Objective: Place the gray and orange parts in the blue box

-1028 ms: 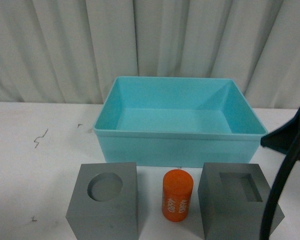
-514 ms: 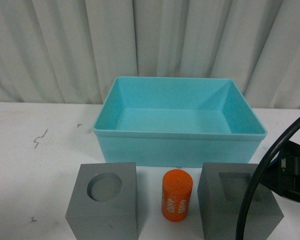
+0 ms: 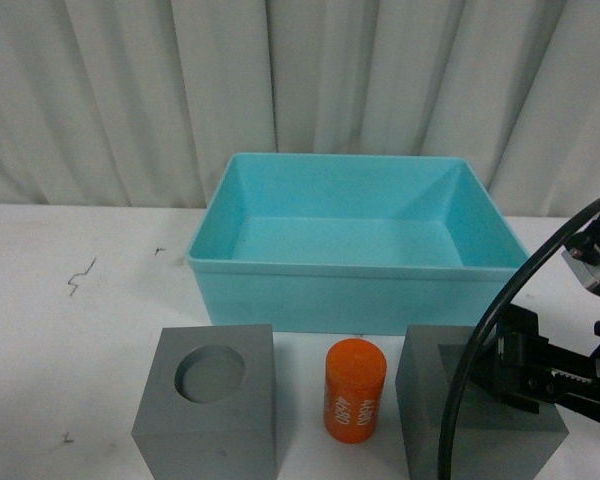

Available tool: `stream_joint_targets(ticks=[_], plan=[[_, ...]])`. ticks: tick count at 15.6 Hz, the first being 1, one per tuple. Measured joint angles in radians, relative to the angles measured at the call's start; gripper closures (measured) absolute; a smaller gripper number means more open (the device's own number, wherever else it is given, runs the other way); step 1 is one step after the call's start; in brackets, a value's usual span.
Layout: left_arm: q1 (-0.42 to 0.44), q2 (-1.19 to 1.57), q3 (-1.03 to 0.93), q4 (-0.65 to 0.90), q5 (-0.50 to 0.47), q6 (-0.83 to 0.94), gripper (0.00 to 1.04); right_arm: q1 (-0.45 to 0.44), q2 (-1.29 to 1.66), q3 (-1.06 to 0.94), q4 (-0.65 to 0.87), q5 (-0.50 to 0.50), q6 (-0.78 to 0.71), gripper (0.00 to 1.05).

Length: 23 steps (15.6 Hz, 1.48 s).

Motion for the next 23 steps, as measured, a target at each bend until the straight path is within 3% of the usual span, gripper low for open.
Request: stream_joint_targets(ticks=[2,6,9,15,18,23], plan=[[0.000,0.000,0.000,0.000,0.001,0.000,0.07,0.001,0.015,-0.007,0.017,-0.002,0.003,0.10],[0.000,0.000,0.000,0.000,0.000,0.000,0.07,0.013,0.007,-0.008,0.043,0.004,0.003,0.59],[0.000,0.000,0.000,0.000,0.000,0.000,0.07,0.006,-0.030,-0.023,0.036,0.037,-0.005,0.81],[0.000,0.000,0.000,0.000,0.000,0.000,0.07,-0.035,-0.346,-0.065,-0.172,0.044,-0.035,0.85],[0.000,0.000,0.000,0.000,0.000,0.000,0.07,-0.077,-0.443,0.089,-0.238,0.038,-0.084,0.85],[0.000,0.000,0.000,0.000,0.000,0.000,0.07,-0.132,-0.159,0.451,-0.271,0.023,-0.101,0.86]])
